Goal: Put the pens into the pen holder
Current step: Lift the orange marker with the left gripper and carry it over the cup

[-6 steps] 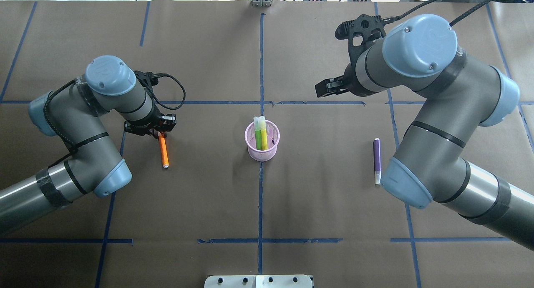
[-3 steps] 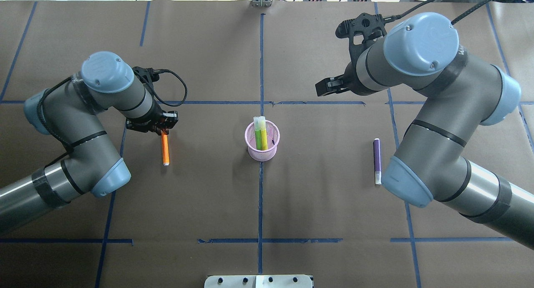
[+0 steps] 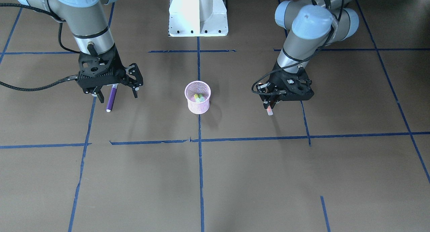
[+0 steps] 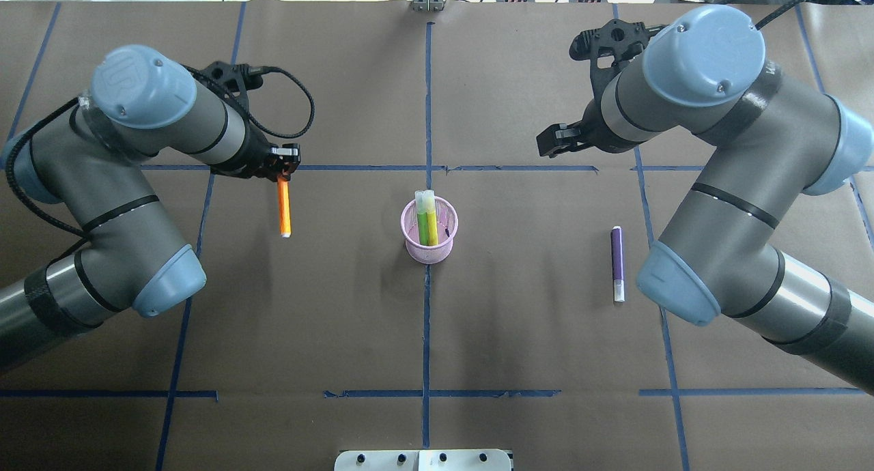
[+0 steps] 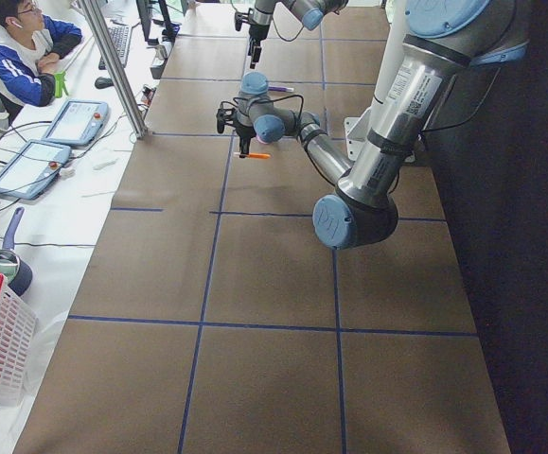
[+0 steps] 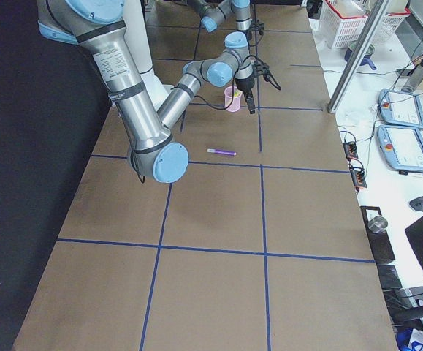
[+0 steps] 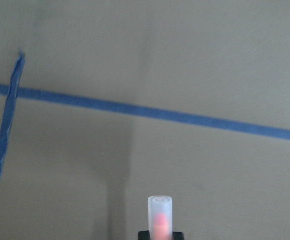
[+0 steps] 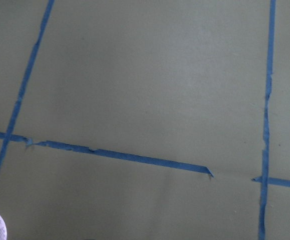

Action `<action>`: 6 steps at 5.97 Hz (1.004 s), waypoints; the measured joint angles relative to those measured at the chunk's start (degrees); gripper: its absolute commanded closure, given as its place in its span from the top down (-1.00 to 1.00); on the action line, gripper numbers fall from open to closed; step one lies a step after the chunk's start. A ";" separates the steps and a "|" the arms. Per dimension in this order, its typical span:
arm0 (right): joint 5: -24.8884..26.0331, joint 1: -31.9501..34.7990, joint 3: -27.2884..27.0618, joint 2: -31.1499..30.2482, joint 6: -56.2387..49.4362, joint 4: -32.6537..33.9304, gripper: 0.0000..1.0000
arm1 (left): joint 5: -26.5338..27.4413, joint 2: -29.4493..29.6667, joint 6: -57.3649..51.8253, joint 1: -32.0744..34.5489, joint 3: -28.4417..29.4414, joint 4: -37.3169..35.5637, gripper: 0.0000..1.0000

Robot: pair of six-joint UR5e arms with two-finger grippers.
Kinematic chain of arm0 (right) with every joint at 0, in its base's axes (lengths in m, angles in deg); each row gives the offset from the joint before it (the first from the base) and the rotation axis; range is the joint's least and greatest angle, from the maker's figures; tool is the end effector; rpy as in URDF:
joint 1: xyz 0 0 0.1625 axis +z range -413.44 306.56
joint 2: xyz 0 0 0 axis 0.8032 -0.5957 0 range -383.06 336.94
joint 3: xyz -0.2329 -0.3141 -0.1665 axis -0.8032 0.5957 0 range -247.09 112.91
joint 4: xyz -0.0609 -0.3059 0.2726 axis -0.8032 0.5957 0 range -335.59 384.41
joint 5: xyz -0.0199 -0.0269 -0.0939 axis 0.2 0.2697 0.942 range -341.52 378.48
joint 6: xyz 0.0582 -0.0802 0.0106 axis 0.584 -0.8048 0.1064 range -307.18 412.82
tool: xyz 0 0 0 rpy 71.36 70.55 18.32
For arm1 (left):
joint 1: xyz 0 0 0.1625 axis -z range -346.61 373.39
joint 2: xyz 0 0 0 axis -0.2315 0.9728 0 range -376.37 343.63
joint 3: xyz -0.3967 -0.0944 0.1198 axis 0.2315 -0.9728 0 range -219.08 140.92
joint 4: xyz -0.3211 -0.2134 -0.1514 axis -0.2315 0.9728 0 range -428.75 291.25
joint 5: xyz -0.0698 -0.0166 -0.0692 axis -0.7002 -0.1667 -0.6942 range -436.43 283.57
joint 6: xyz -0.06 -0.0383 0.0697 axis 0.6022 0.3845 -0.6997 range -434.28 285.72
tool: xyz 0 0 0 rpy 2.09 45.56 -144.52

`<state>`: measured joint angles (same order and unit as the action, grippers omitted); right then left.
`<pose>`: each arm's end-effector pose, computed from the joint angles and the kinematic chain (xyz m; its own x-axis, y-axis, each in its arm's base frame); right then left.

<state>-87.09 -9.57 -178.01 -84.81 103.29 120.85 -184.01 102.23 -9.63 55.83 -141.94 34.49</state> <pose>-0.3558 -0.4899 0.2430 0.7497 -0.1298 0.6489 -0.0766 0.9570 0.2799 0.3971 -0.5030 0.2495 0.5829 0.0198 -0.8123 0.2346 0.9530 0.1916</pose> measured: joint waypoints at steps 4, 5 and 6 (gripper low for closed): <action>-16.97 9.57 0.83 -4.91 -0.92 4.56 1.00 | 12.49 0.75 -11.42 -1.81 -1.50 28.17 -1.00; -20.51 11.34 1.62 -6.30 -2.18 4.48 1.00 | 19.27 0.87 -12.51 -5.80 1.31 37.20 -1.00; -23.56 12.97 1.96 -7.90 -4.19 4.20 1.00 | 27.13 1.11 -14.06 -10.74 4.73 45.58 -1.00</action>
<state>-110.65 3.40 -176.06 -92.71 99.10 125.05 -156.88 103.34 -23.69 45.09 -137.20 80.07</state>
